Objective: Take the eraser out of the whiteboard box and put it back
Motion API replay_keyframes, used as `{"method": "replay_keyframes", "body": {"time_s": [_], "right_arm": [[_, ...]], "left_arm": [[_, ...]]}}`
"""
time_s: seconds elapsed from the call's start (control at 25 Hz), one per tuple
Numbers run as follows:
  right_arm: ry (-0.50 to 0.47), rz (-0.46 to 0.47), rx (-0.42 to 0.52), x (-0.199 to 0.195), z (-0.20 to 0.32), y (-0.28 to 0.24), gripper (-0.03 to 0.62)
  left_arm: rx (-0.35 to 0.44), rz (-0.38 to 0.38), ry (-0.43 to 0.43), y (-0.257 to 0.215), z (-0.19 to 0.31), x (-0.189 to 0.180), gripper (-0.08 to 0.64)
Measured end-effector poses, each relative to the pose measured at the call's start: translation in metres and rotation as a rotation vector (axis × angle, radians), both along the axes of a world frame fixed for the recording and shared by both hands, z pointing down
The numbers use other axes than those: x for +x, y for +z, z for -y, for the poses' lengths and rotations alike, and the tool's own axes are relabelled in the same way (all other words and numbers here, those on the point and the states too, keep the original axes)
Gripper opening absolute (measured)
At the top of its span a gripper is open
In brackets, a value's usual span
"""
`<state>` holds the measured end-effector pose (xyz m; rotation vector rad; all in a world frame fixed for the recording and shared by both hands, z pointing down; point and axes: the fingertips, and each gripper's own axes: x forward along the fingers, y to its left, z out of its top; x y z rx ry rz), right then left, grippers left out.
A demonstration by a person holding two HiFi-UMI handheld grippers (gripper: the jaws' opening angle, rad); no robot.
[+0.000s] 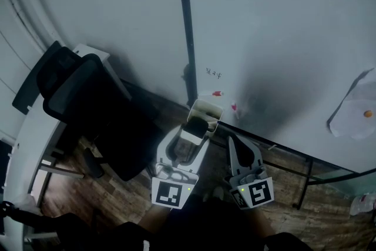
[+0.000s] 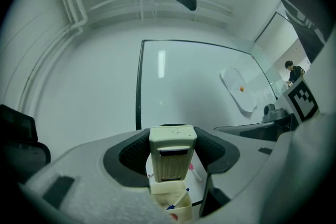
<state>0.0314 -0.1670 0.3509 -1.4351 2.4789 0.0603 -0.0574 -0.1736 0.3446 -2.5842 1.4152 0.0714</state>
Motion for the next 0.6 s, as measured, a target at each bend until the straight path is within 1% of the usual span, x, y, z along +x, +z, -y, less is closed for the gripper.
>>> {"method": "replay_keyframes", "body": {"time_s": [0.32, 0.48, 0.6], "right_arm": [[0.012, 0.003, -0.017, 0.002, 0.006, 0.006, 0.002], [0.016, 0.000, -0.045, 0.002, 0.014, 0.015, 0.003], [0.011, 0.002, -0.074, -0.002, 0.024, 0.028, 0.002]], "left_arm": [[-0.012, 0.003, -0.015, 0.004, 0.012, -0.007, 0.253], [-0.040, 0.002, -0.026, 0.013, 0.025, -0.008, 0.252], [-0.079, 0.004, -0.028, 0.027, 0.038, -0.008, 0.253]]}}
